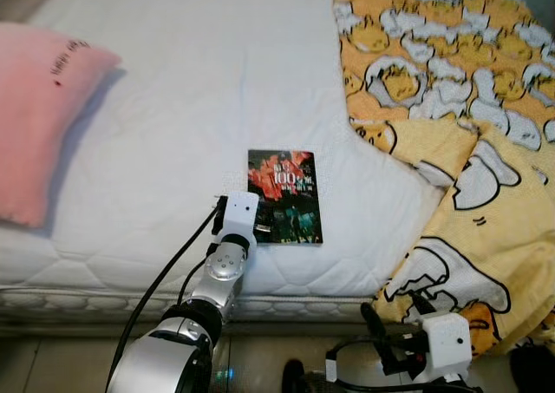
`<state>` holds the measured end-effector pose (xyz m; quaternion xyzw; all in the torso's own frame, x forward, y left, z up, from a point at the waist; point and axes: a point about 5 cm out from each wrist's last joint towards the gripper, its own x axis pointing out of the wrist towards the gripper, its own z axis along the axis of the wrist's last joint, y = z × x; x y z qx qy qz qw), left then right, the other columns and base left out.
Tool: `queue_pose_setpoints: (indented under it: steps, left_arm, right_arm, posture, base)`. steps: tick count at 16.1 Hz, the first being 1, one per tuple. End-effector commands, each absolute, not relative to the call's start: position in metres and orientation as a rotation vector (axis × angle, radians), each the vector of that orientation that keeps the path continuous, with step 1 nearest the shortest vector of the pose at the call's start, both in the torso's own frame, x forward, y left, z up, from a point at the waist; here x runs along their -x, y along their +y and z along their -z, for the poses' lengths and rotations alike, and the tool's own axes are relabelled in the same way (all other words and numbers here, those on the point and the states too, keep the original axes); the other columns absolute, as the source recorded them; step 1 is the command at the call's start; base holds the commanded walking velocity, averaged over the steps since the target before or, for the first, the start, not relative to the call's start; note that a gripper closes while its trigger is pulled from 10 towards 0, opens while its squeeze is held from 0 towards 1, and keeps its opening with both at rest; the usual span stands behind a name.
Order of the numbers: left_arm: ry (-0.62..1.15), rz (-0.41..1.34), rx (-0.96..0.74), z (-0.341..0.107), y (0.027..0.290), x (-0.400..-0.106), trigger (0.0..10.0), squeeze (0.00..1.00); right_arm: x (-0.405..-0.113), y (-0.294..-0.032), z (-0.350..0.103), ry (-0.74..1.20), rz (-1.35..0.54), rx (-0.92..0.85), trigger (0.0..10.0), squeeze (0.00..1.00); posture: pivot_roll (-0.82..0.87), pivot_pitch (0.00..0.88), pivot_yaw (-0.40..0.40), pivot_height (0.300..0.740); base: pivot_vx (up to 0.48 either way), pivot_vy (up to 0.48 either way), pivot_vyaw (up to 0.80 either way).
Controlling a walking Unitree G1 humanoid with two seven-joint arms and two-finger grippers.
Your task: Clean up the room
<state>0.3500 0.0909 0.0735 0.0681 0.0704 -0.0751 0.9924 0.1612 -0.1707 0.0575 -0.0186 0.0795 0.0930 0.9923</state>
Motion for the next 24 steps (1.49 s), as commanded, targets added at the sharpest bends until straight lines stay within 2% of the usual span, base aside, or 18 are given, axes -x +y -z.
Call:
queue_pose_setpoints:
  steps: [1, 4, 7, 10, 12, 13, 14, 15, 19, 24]
  left_arm:
    - [0.188, 0.163, -0.122, -0.06, 0.083, -0.341, 10.0, 0.0]
    - [0.243, 0.168, -0.157, -0.051, 0.081, -0.336, 10.0, 0.0]
    - [0.341, 0.138, -0.039, -0.039, 0.086, -0.33, 10.0, 0.0]
    - [0.417, 0.225, 0.04, -0.031, 0.073, -0.323, 10.0, 0.0]
    - [0.433, 0.324, -0.015, -0.029, 0.065, -0.32, 10.0, 0.0]
    - [0.466, 0.398, -0.087, -0.023, 0.059, -0.314, 5.6, 0.0]
    - [0.482, 0.431, -0.136, -0.02, 0.058, -0.311, 3.8, 0.0]
    - [0.493, 0.447, -0.155, -0.018, 0.057, -0.309, 0.0, 0.0]
    - [0.593, 0.48, -0.206, -0.004, 0.057, -0.299, 0.0, 0.0]
    - [0.613, 0.422, -0.061, -0.008, 0.058, -0.303, 0.0, 0.0]
  right_arm:
    - [-0.153, -0.174, -0.054, 0.206, -0.181, 0.046, 10.0, 0.0]
    - [-0.15, -0.174, -0.052, 0.224, -0.181, 0.051, 10.0, 0.0]
    - [-0.152, -0.174, -0.05, 0.231, -0.18, 0.057, 10.0, 0.0]
    - [-0.153, -0.173, -0.049, 0.239, -0.185, 0.061, 10.0, 0.0]
    - [-0.154, -0.173, -0.049, 0.239, -0.186, 0.065, 10.0, 0.0]
    - [-0.155, -0.173, -0.049, 0.24, -0.185, 0.07, 10.0, 0.0]
    - [-0.155, -0.173, -0.049, 0.239, -0.186, 0.071, 10.0, 0.0]
    - [-0.156, -0.173, -0.049, 0.238, -0.186, 0.072, 10.0, 0.0]
    - [-0.16, -0.171, -0.049, 0.235, -0.185, 0.074, 10.0, 0.0]
    - [-0.166, -0.174, -0.051, 0.228, -0.181, 0.082, 10.0, 0.0]
  posture:
    - [-0.17, 0.344, -0.137, 0.74]
    - [-0.17, 0.343, -0.131, 0.74]
    - [-0.17, 0.33, -0.124, 0.74]
    - [-0.17, 0.312, -0.124, 0.74]
    - [-0.17, 0.31, -0.122, 0.74]
    - [-0.17, 0.314, -0.121, 0.74]
    - [-0.17, 0.314, -0.12, 0.74]
    - [-0.17, 0.315, -0.12, 0.74]
    - [-0.17, 0.312, -0.115, 0.74]
    - [-0.18, 0.304, -0.116, 0.74]
  base:
    - [0.0, 0.0, 0.0]
    - [0.0, 0.0, 0.0]
    - [0.0, 0.0, 0.0]
    - [0.0, 0.0, 0.0]
    - [0.0, 0.0, 0.0]
    - [0.0, 0.0, 0.0]
    - [0.0, 0.0, 0.0]
    - [0.0, 0.0, 0.0]
    - [0.0, 0.0, 0.0]
    - [0.0, 0.0, 0.0]
